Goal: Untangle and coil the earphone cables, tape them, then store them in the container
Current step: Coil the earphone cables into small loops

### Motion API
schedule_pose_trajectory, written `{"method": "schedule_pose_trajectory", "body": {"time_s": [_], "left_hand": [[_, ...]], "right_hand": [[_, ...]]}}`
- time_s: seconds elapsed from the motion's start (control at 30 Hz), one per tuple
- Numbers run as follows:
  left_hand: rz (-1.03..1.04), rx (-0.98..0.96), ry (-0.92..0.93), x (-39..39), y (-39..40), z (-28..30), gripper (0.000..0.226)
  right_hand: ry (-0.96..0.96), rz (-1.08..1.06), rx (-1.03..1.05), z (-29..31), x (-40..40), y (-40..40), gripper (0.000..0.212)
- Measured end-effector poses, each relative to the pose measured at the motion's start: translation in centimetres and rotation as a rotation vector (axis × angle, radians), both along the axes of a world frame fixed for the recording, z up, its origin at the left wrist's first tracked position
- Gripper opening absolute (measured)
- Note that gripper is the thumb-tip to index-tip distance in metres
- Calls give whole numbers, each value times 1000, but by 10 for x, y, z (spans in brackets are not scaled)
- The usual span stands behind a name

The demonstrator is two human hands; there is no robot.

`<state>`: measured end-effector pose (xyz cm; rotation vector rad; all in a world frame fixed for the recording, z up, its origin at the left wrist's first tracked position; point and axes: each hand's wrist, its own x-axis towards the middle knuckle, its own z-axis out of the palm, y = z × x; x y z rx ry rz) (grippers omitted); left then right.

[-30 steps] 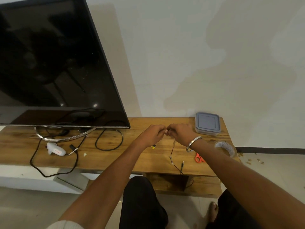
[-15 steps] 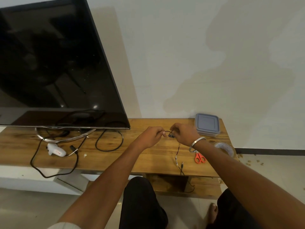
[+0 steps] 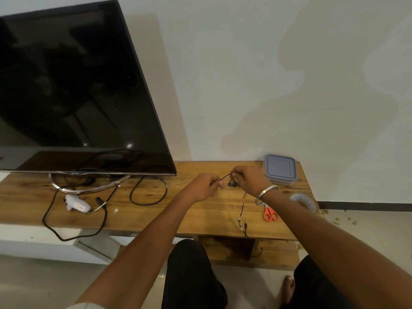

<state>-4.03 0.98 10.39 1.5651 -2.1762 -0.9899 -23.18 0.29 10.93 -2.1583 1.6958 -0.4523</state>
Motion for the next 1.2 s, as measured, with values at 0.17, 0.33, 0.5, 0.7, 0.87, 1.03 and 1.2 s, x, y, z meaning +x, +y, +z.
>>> {"method": "schedule_pose_trajectory", "body": {"time_s": [0.17, 0.33, 0.5, 0.7, 0.87, 1.03, 1.2], "left_hand": [[-1, 60, -2, 4, 3, -2, 29], [20, 177, 30, 5, 7, -1, 32], [23, 329, 265, 1, 12, 5, 29], [86, 453, 698, -5, 20, 17, 30], [129, 449, 1014, -13, 23, 29, 33], [145, 423, 1161, -19, 18, 33, 26], [130, 384, 1165, -22, 17, 31, 28]], "right_hand": [[-35, -47, -28, 1, -7, 0, 24], [-85, -110, -46, 0, -13, -2, 23], [-33, -181, -45, -7, -14, -3, 23], [-14, -184, -10, -14, -15, 2, 26], [17, -89, 38, -17, -10, 8, 24], [-57, 6, 102, -17, 1, 14, 25], [-205, 132, 271, -22, 12, 15, 26]]}}
